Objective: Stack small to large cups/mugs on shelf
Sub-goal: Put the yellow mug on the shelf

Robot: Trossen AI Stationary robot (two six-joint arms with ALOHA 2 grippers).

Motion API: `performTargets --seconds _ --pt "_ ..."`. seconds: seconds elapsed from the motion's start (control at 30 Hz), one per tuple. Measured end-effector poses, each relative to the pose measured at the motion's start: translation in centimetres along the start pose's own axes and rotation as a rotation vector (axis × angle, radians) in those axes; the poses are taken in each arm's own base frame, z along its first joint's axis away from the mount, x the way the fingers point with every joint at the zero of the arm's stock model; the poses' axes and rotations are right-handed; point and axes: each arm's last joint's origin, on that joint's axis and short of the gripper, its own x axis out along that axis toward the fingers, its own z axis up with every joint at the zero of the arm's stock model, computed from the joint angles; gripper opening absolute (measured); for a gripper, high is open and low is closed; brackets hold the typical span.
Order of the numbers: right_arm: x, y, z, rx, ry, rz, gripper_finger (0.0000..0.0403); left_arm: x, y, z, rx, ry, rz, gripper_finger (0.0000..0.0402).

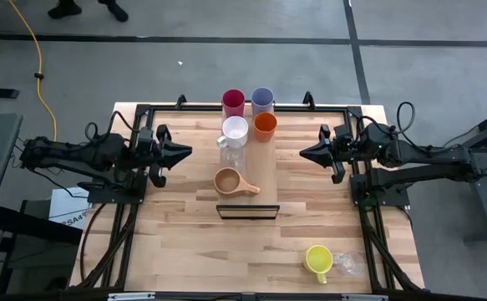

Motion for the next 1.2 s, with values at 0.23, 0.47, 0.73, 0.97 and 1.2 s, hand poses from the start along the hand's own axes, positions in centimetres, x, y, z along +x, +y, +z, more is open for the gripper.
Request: performTargets --seconds 0.23,0.47,0.73,0.97,1.2 --pt "0.0 0.0 0.0 0.000 0.000 0.000 0.0000 0.0 0.1 0.0 0.026 -0.008 0.029 0.0106" --pt "0.0 0.0 0.0 0.000 0.000 0.000 0.0000 0.0 0.2 0.1 0.026 -0.019 0.065 0.0164" --pt "0.0 0.0 0.0 0.023 0.000 0.000 0.0001 0.0 0.2 0.1 0.026 -0.020 0.070 0.0179" --pt "-0.3 1.0 0.9 0.231 0.252 -0.063 0.0057 0.0 0.2 0.1 0.026 -0.019 0.070 0.0179" --pt "0.2 3.7 -0.8 0.366 0.707 -0.117 0.0147 0.0 0.3 0.1 0.027 -0.027 0.108 0.0179"
